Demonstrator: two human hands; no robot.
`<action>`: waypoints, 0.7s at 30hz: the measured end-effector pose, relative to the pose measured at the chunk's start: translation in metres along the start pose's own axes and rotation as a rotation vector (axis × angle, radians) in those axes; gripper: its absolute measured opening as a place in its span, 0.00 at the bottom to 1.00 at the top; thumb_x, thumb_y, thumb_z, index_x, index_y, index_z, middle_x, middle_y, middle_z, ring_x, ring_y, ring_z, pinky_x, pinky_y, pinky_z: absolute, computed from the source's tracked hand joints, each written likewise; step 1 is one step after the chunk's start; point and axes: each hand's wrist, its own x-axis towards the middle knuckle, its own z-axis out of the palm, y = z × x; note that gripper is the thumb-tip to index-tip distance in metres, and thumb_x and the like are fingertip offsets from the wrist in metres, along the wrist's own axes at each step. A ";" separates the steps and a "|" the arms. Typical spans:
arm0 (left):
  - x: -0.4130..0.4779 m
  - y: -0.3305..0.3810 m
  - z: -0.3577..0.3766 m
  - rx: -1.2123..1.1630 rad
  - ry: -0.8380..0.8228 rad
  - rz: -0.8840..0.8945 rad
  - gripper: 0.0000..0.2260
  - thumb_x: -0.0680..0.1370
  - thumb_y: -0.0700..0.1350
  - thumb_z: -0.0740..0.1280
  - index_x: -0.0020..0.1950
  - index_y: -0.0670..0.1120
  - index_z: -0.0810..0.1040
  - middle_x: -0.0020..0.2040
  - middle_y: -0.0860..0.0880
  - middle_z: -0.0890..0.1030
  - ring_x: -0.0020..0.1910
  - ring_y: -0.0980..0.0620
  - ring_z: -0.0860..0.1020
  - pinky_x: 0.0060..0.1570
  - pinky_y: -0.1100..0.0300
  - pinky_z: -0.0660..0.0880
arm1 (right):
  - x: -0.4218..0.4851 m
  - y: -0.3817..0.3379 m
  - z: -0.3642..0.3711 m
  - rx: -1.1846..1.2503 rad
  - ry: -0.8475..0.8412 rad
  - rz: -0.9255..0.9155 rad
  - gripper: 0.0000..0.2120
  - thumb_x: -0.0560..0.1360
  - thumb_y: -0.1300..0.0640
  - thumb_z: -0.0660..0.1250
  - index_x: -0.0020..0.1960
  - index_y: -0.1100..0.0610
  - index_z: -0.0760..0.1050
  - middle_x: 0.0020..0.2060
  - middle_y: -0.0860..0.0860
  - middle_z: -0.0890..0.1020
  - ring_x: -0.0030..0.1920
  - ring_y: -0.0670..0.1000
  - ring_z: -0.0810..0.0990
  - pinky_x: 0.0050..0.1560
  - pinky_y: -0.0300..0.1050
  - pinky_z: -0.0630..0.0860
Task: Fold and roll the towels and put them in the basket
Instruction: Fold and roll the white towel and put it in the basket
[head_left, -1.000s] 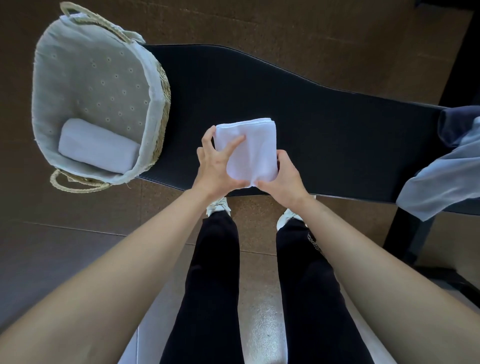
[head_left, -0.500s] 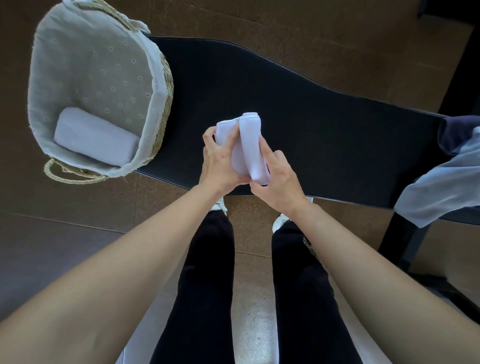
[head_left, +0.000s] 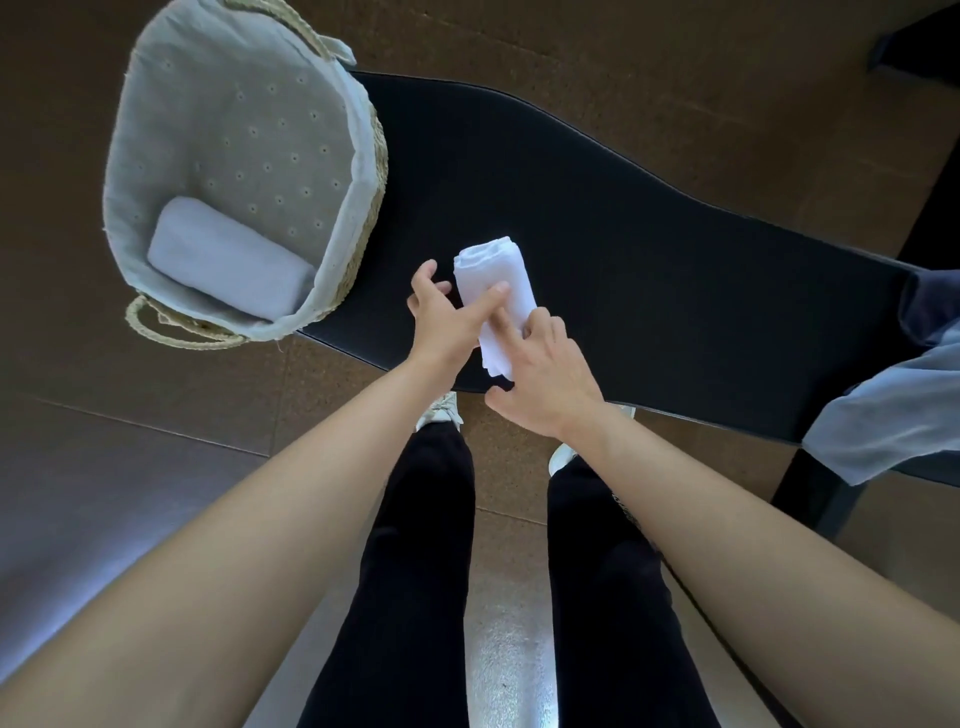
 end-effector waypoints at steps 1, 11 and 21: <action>0.003 0.002 0.001 0.006 0.032 -0.007 0.47 0.69 0.56 0.79 0.80 0.53 0.56 0.71 0.49 0.64 0.65 0.51 0.73 0.62 0.46 0.79 | 0.002 0.001 -0.001 0.098 -0.030 0.015 0.46 0.72 0.47 0.66 0.81 0.38 0.42 0.51 0.51 0.64 0.51 0.54 0.65 0.49 0.48 0.74; -0.010 0.006 -0.015 -0.243 0.025 -0.162 0.28 0.72 0.46 0.77 0.69 0.46 0.72 0.61 0.46 0.81 0.55 0.48 0.84 0.51 0.51 0.84 | -0.004 0.004 -0.017 0.943 -0.027 0.160 0.19 0.83 0.58 0.62 0.70 0.40 0.75 0.54 0.46 0.65 0.56 0.45 0.71 0.63 0.42 0.73; -0.059 0.018 -0.081 -0.482 -0.200 -0.084 0.24 0.73 0.44 0.72 0.69 0.42 0.75 0.58 0.42 0.83 0.56 0.43 0.83 0.50 0.51 0.81 | -0.023 -0.030 -0.050 1.319 -0.363 0.186 0.25 0.72 0.52 0.76 0.67 0.53 0.77 0.59 0.56 0.83 0.57 0.56 0.84 0.56 0.52 0.82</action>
